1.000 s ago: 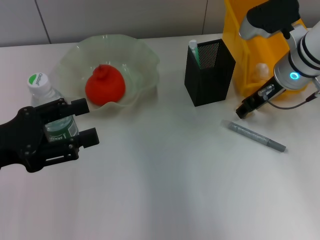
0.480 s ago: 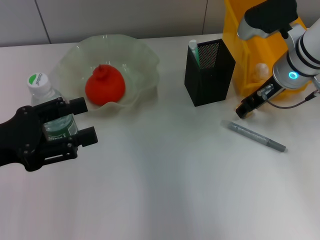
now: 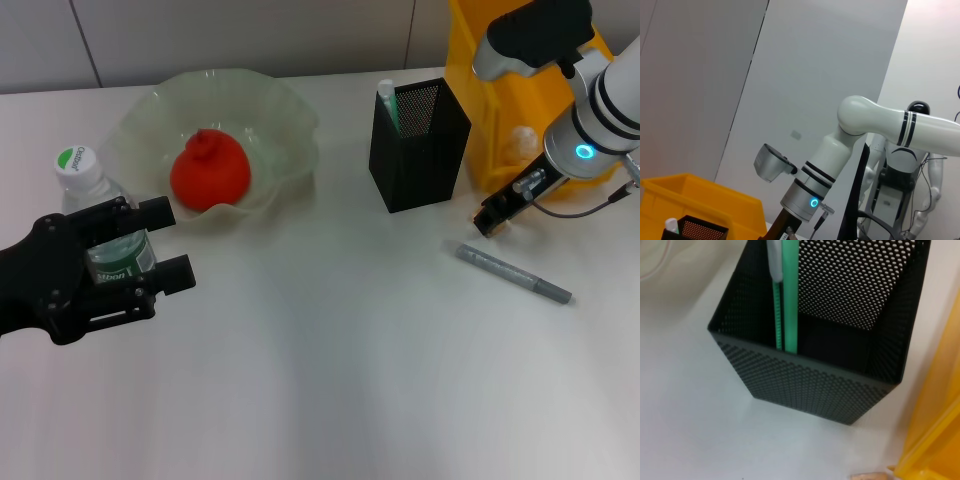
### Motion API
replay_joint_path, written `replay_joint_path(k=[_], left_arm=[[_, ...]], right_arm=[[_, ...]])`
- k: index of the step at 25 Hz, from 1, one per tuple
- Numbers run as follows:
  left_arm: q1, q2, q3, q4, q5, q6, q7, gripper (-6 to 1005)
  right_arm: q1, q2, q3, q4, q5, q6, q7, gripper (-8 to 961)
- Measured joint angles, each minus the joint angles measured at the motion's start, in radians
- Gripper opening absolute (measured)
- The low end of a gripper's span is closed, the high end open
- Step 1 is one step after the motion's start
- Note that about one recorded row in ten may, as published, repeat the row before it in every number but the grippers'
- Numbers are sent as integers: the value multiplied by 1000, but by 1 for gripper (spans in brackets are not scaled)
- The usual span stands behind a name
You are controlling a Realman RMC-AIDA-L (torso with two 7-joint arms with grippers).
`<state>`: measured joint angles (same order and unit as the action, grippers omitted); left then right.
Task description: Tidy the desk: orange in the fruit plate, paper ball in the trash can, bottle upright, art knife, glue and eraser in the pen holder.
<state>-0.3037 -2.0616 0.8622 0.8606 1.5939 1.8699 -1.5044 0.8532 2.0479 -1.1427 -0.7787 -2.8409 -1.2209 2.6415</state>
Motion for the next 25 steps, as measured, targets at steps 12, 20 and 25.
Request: replay_joint_path(k=[12, 20, 25], left_arm=[[0, 0, 0, 0, 0, 0, 0, 786], [0, 0, 0, 0, 0, 0, 0, 786], [0, 0, 0, 0, 0, 1, 0, 786]], right_arm=[[0, 0, 0, 13, 0, 0, 0, 382], [-1, 0, 9, 8, 5, 4, 0, 307], [0, 2, 3, 0, 4, -21, 0, 253]])
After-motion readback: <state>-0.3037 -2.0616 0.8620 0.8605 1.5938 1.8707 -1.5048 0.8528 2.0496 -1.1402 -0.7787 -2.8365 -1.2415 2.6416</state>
